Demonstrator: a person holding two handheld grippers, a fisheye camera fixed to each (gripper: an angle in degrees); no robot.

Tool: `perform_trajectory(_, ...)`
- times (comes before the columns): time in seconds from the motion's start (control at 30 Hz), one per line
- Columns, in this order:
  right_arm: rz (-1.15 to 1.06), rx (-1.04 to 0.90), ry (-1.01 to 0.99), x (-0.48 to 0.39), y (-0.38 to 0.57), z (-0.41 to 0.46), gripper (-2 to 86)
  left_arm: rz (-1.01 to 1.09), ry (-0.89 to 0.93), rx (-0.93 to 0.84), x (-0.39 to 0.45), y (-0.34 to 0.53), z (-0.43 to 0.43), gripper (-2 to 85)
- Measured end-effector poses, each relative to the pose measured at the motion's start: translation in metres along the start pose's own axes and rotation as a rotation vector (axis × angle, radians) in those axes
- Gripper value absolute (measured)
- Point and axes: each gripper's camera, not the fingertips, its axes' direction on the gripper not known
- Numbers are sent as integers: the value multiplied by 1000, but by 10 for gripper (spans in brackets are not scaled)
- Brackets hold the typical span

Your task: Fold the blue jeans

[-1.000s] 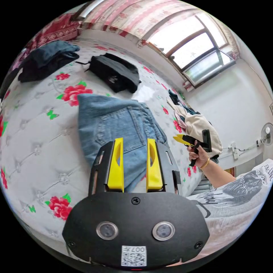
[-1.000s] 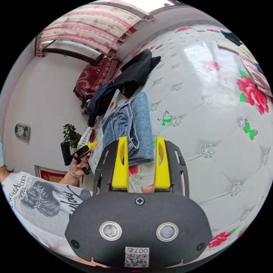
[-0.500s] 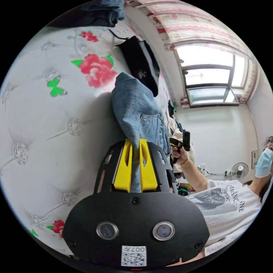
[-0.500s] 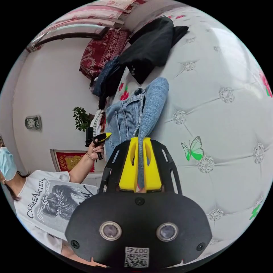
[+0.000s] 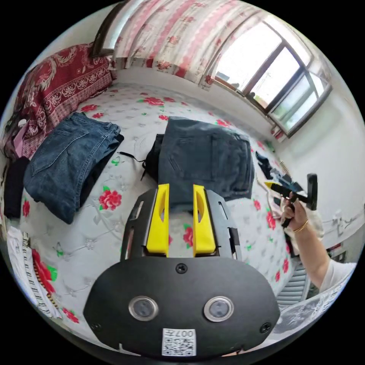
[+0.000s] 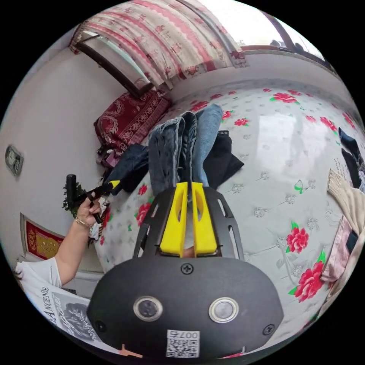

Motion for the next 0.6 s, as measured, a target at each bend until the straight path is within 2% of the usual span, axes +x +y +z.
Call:
perform_trajectory(0.1,-99,-223,144,-16,98,62,-1,187,-174,-113,59,96,37,67)
perform_trajectory(0.17,-118,-330,211,-20,165,85,-1,257,-238,-280,96,188,63,24)
perform_trajectory(0.23,-120,-341,255,-26,217,79,0,267,-261,-390,120,245,69,5)
perform_trajectory(0.33,-20,-165,382,-16,264,19,4,228,-264,-519,153,300,62,-7)
perform_trajectory(0.47,311,36,513,74,302,-108,38,226,-257,-670,186,328,77,-9)
perform_trajectory(0.6,710,336,766,150,381,-269,89,334,-345,-654,210,329,85,-10)
